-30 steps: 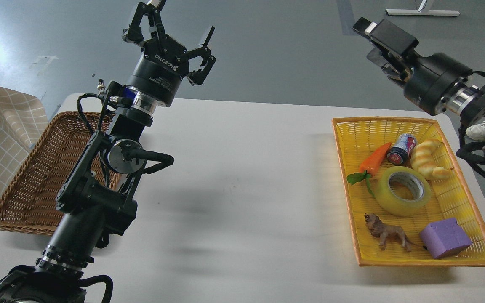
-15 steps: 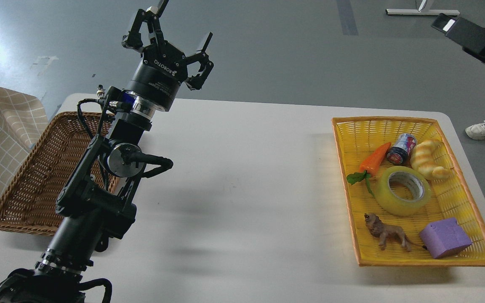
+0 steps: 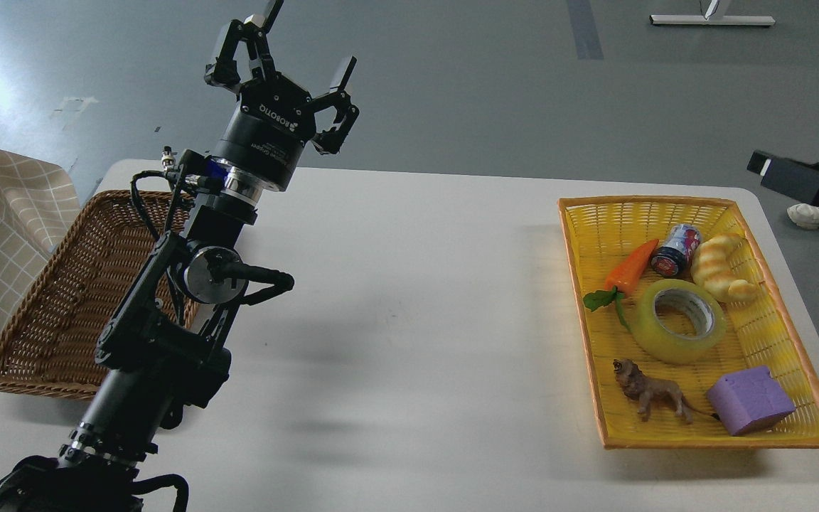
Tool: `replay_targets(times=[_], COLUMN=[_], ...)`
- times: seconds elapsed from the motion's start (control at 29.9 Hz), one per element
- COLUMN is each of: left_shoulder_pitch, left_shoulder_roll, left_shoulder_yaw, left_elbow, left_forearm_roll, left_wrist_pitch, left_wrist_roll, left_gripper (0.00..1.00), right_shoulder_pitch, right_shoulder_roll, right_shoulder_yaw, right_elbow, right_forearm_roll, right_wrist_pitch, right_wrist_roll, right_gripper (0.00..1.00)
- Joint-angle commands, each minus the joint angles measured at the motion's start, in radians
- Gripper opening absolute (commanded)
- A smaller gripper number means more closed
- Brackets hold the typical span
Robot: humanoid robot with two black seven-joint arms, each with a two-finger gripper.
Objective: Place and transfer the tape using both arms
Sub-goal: 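Move the right gripper down toward the yellow tape roll in the tray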
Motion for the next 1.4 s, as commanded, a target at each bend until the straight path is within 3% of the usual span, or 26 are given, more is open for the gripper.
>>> replay_targets(times=[0.0,0.27,0.5,0.7,0.97,1.37], left_shoulder_pitch=[0.002,0.010,0.017,0.022,0.022,0.022], left_shoulder_roll=[-0.003,0.006,0.036,0.053,0.051,0.048], left_shoulder_yaw=[0.000,0.005,0.005,0.005,0.005,0.003], left_elbow=[0.000,-0.003,0.000,0.006,0.006,0.006], left_forearm_roll=[0.001,0.001,-0.001,-0.001,-0.001,-0.001], left_wrist_pitch=[0.009,0.010,0.009,0.009,0.006,0.006], left_wrist_roll=[0.000,0.004,0.006,0.006,0.006,0.006], left_gripper=[0.98,0.98,0.98,0.98,0.98,0.98], right_shoulder_pitch=[-0.005,0.015,-0.025,-0.054,-0.056,-0.054], right_shoulder_roll=[-0.002,0.027,0.107,0.109,0.141,0.219], right_shoulder_yaw=[-0.034,-0.029,-0.039,-0.063,-0.124,-0.135], right_elbow=[-0.017,-0.038,-0.060,-0.061,-0.084,-0.133], right_forearm_roll=[-0.082,-0.029,-0.013,-0.015,-0.160,-0.207], right_wrist_pitch=[0.004,0.005,0.005,0.005,0.005,0.005], right_wrist_roll=[-0.004,0.018,0.008,0.002,-0.004,-0.008], right_gripper=[0.98,0.99,0.99,0.99,0.99,0.99])
